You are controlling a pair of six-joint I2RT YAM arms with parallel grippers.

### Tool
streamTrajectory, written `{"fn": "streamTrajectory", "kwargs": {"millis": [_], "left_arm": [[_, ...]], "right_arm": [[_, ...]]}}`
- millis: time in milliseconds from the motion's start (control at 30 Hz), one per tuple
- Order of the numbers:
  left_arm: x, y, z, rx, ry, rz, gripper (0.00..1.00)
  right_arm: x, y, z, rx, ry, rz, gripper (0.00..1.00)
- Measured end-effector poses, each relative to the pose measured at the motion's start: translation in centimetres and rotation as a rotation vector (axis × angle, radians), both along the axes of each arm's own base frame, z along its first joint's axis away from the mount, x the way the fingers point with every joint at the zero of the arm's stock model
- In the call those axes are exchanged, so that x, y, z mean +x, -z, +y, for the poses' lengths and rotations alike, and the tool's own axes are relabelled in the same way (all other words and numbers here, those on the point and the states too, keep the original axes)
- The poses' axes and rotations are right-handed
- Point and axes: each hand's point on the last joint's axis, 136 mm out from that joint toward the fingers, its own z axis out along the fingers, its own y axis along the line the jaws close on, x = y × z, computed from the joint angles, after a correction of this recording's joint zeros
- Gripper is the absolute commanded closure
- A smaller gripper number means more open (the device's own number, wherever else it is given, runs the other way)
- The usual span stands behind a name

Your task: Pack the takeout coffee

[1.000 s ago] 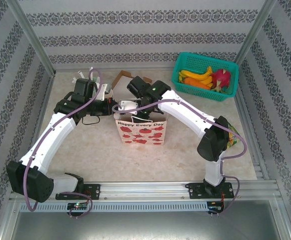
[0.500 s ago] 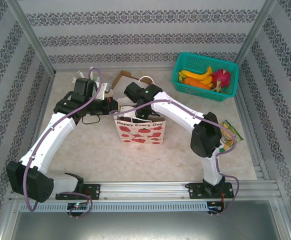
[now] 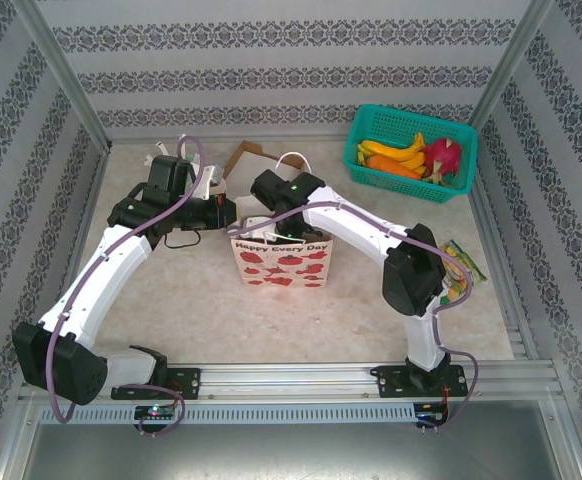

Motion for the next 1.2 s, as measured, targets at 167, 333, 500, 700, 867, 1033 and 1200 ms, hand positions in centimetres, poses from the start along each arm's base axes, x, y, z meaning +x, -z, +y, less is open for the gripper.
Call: {"fn": "streamTrajectory", "kwargs": {"millis": [167, 333, 500, 700, 867, 1033, 1200], "left_arm": [[0.0, -0.1, 0.0, 0.000, 0.000, -0.003, 1.00], [0.1, -0.1, 0.1, 0.007, -0.008, -0.007, 1.00], [0.2, -0.2, 0.2, 0.012, -0.012, -0.007, 1.00], [0.2, -0.2, 0.2, 0.012, -0.013, -0.007, 1.00], [0.2, -0.2, 0.2, 0.012, -0.013, -0.007, 1.00], [0.1, -0.2, 0.2, 0.012, -0.012, -0.006, 1.00], [0.1, -0.3, 0.2, 0.012, -0.012, -0.007, 1.00]], "right_arm": [[0.4, -0.7, -0.9, -0.006, 0.017, -0.019, 1.00], [0.6, -1.0, -1.7, -0.020, 0.027, -0.037, 1.00], [0.8, -1.5, -2.3, -0.028, 0.025, -0.053, 1.00], [0.8, -1.9, -3.1, -0.035, 0.030, -0.058, 1.00], [0.9, -2.1, -3.5, -0.033, 0.037, -0.057, 1.00], [1.0, -2.3, -4.2, -0.038, 0.052, -0.049, 1.00], [1.0, -2.7, -4.7, -0.025, 0.065, -0.043, 1.00]]}}
